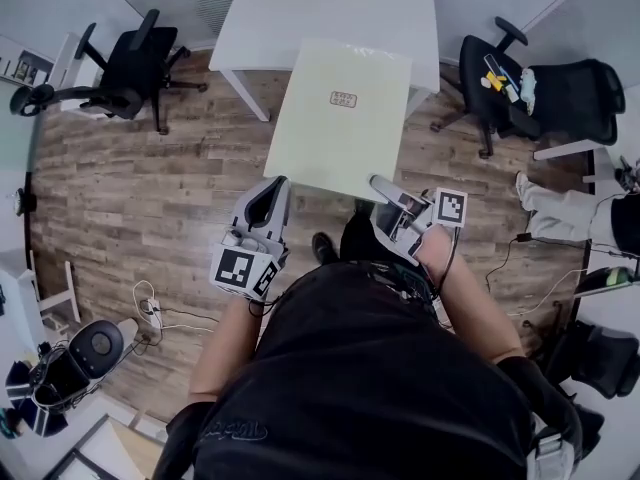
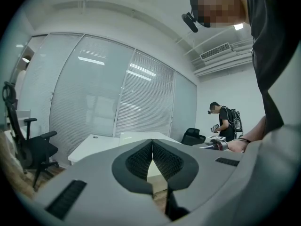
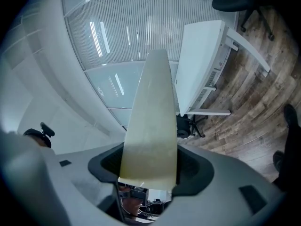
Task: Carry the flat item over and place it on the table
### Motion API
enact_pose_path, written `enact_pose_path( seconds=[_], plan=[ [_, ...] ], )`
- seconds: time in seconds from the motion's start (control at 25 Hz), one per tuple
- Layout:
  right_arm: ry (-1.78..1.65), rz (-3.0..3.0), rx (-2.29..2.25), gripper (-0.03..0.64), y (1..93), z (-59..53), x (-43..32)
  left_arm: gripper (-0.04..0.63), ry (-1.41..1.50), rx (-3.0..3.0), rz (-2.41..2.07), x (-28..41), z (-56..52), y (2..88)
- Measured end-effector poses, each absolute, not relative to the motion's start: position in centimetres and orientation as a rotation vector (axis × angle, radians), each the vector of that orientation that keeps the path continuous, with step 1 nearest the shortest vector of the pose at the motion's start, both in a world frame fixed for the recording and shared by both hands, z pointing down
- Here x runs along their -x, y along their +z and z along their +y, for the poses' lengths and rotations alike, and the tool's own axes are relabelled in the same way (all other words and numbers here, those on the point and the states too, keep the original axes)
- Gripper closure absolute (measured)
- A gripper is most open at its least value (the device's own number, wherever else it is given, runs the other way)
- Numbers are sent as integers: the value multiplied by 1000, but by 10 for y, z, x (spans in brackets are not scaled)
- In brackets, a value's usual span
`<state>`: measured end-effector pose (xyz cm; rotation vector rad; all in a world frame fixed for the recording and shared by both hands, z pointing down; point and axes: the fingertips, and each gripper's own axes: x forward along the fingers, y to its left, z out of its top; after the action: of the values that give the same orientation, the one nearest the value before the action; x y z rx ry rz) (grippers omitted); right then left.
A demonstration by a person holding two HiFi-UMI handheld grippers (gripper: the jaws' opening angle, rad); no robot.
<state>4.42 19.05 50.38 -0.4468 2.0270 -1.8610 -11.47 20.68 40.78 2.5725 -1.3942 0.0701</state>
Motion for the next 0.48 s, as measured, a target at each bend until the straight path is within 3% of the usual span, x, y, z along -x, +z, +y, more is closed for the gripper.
enact_pose_path(
  seconds=[0.48],
  plan=[
    [-1915,2024,389,321,508,116,-68,581,138,-2558,-1453,82,135,412]
  ],
)
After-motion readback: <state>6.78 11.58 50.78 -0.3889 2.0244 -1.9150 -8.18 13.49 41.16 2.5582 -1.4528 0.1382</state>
